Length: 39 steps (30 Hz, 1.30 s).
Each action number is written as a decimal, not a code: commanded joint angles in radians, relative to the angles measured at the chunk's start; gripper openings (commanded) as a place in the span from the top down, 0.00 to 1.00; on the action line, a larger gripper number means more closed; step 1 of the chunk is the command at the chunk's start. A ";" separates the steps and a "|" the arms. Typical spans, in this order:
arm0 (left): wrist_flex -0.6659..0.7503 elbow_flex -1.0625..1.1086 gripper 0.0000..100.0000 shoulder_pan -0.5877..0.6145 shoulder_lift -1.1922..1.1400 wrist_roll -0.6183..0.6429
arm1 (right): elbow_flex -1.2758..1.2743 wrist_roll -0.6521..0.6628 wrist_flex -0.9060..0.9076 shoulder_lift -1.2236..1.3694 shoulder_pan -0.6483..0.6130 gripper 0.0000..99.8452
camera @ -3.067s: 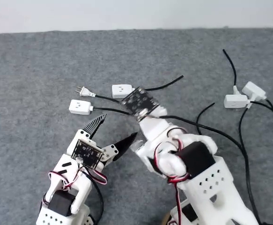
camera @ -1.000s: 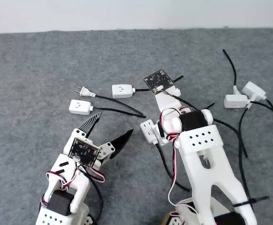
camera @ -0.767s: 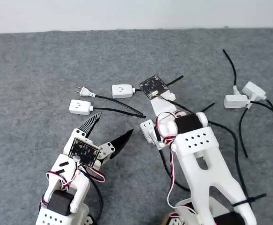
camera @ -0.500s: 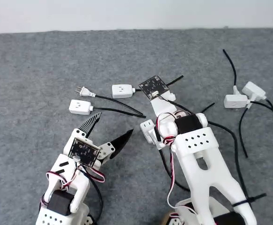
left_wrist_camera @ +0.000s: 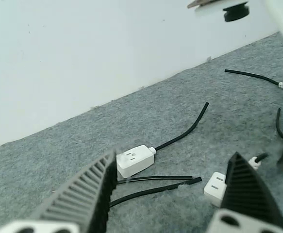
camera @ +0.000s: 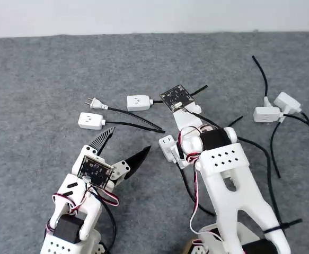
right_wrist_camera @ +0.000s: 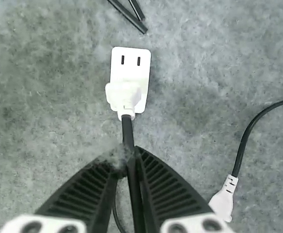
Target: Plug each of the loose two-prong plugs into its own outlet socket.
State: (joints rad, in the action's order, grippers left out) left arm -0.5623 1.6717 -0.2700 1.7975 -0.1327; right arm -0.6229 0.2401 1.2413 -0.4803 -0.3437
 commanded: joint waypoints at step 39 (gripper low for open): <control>0.017 -0.028 0.65 -0.003 0.003 0.003 | 0.066 -0.035 -0.033 0.002 0.010 0.99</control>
State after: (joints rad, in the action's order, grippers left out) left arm -0.5623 1.6717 -0.2700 1.7975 -0.1327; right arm -0.6122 0.2186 1.2275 -0.4803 -0.3452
